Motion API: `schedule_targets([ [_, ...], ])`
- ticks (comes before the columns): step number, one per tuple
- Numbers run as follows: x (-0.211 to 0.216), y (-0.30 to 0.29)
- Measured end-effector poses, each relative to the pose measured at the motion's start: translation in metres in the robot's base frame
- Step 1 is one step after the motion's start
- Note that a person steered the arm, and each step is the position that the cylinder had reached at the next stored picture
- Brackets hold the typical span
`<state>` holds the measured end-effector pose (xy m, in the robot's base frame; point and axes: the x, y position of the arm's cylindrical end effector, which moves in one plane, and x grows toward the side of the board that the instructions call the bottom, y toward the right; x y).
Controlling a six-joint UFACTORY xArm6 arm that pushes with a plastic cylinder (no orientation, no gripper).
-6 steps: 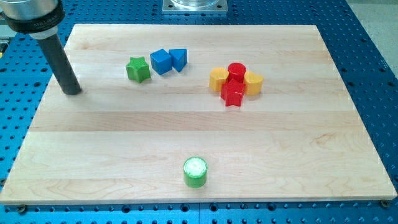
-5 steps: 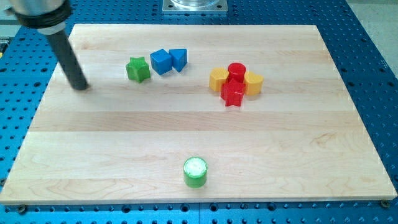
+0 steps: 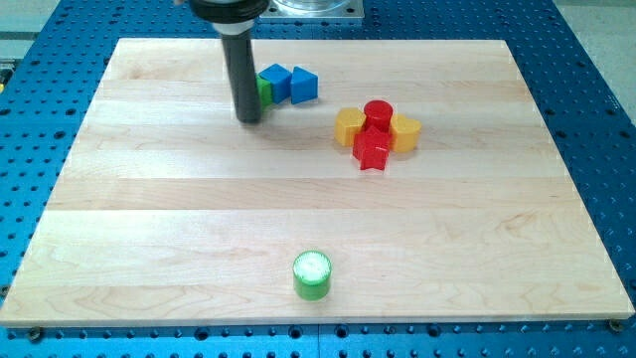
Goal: Place the green star between the blue blocks
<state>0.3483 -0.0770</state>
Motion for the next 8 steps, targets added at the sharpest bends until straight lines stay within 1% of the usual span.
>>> schedule_targets([
  [1,-0.003,0.009],
  [2,-0.003,0.005],
  [3,-0.003,-0.020],
  [4,-0.004,-0.031],
  [5,-0.029,0.019],
  [6,-0.044,0.045],
  [7,-0.044,0.044],
  [8,-0.033,0.025],
])
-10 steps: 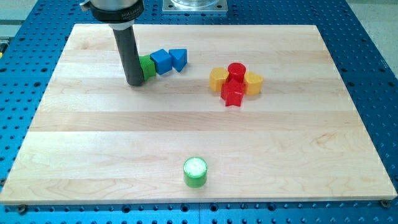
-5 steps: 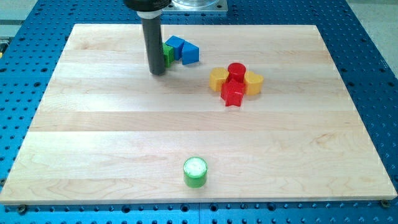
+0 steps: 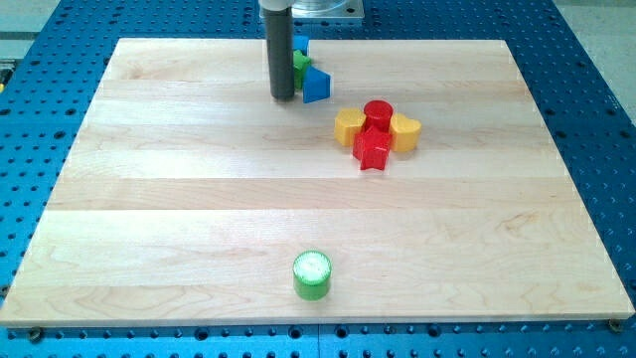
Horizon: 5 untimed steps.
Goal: Place the green star between the blue blocks
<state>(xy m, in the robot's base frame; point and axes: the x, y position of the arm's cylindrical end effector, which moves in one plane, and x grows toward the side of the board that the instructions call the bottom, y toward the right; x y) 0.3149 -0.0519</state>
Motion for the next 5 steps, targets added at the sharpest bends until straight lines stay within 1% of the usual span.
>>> schedule_targets([
  [1,0.021,0.035],
  [2,0.010,0.086],
  [3,-0.001,0.096],
  [4,-0.001,0.094],
  [5,0.002,0.063],
])
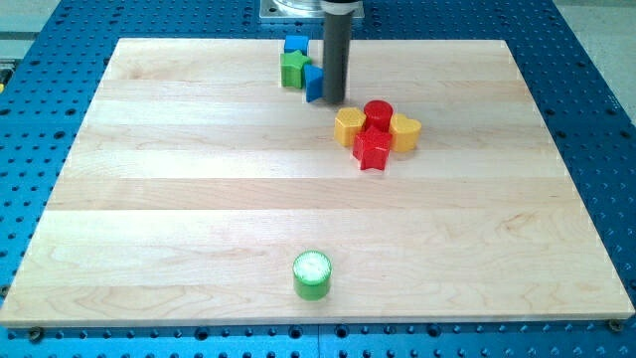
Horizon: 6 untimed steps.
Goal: Place the green star between the blue blocks
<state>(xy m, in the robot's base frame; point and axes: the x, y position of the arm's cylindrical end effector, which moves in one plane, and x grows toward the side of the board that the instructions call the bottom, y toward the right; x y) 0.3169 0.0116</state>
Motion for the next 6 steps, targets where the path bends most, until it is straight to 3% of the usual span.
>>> schedule_targets([
  [4,0.002,-0.017],
  [5,0.013,-0.017],
  [6,0.059,-0.020],
])
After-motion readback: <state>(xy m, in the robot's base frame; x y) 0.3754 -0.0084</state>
